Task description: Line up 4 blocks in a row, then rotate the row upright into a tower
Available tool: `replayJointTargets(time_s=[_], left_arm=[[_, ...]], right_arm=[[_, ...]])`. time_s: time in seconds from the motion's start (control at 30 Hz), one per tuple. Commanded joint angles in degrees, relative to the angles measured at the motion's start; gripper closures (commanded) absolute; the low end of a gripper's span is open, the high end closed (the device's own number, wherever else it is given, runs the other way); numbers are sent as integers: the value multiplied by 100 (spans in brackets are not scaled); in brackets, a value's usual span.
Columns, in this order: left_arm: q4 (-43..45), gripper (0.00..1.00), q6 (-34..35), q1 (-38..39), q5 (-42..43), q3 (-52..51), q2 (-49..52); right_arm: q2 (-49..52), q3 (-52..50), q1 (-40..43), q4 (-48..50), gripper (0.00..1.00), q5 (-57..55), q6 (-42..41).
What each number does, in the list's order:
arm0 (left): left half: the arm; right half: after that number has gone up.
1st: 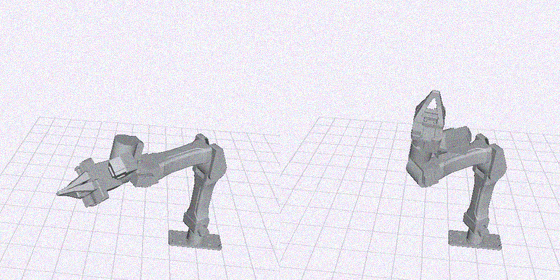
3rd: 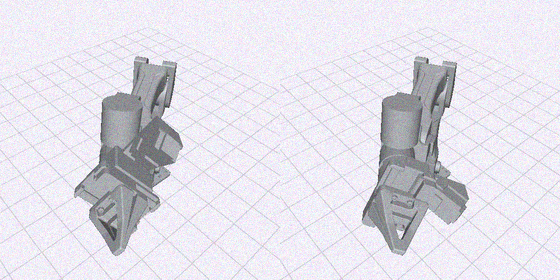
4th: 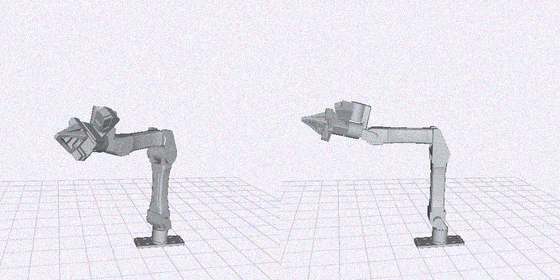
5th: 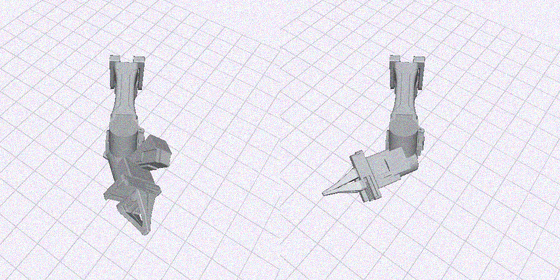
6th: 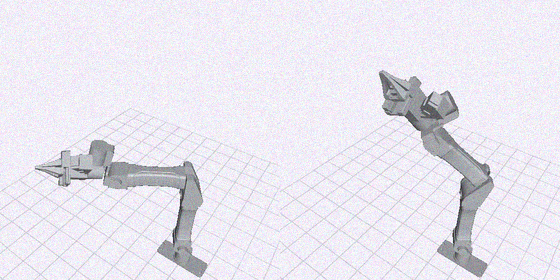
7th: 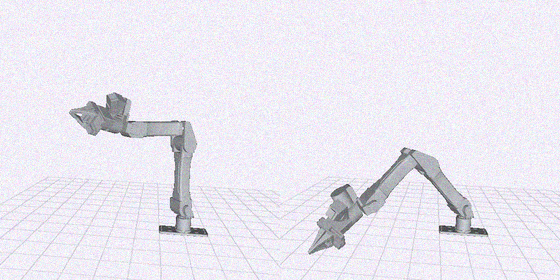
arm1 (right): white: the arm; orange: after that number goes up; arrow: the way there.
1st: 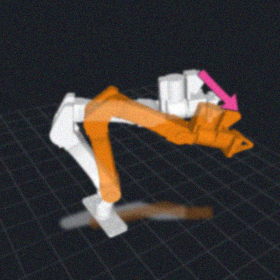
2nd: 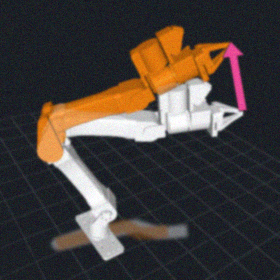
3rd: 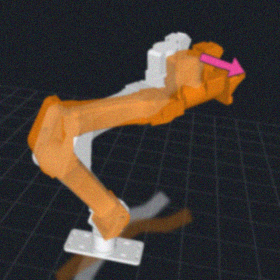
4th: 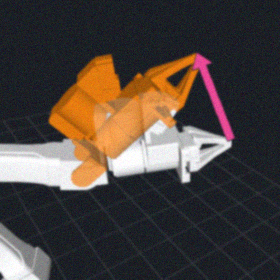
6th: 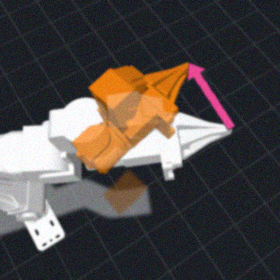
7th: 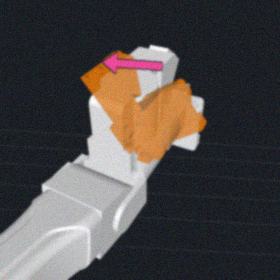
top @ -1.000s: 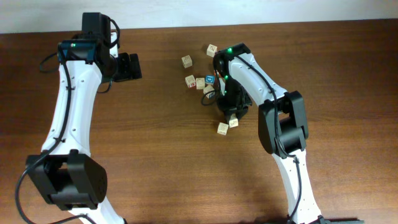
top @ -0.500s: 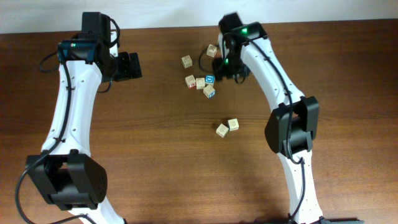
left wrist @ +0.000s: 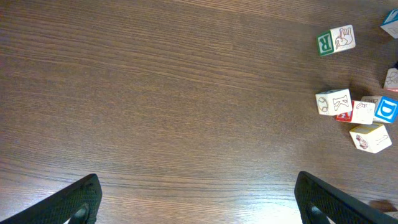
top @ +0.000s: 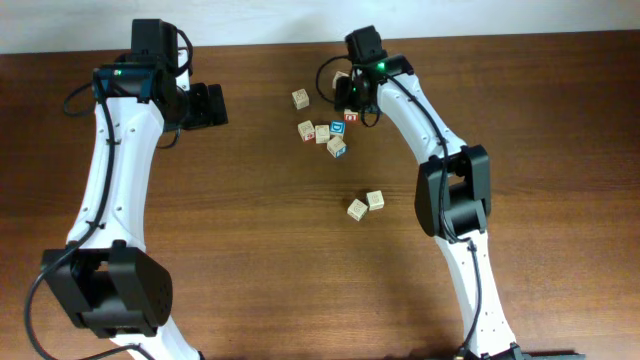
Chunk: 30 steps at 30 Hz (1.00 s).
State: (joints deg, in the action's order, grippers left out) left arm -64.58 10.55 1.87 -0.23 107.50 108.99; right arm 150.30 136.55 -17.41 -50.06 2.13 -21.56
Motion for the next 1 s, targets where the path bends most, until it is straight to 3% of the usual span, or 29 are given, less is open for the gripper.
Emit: replayJointTargets(time_s=[0.0, 0.13, 0.3, 0.57, 0.67, 0.77, 0.87, 0.97], left_arm=[[2, 3, 55, -15, 42, 120, 42], [9, 3, 55, -15, 42, 120, 42], [33, 3, 55, -15, 42, 120, 42], [31, 3, 52, -15, 44, 120, 42], [28, 3, 52, -15, 42, 120, 42], [-66, 2, 50, -15, 37, 120, 42], [-59, 2, 50, -15, 37, 120, 42], [-39, 2, 50, -15, 39, 120, 42]], right_arm=[[170, -28, -103, -11, 53, -157, -57], [179, 31, -94, -160, 71, -155, -57], [-173, 636, -44, -1250, 70, -155, -55], [-1071, 3261, 229, -4374, 66, -68, 490], [-1694, 3733, 293, -4728, 65, 363, 782], [-2645, 3237, 293, -4728, 65, 341, 811], [-4026, 1191, 293, -4728, 65, 20, 892], [-4546, -791, 293, -4725, 64, -114, 863]])
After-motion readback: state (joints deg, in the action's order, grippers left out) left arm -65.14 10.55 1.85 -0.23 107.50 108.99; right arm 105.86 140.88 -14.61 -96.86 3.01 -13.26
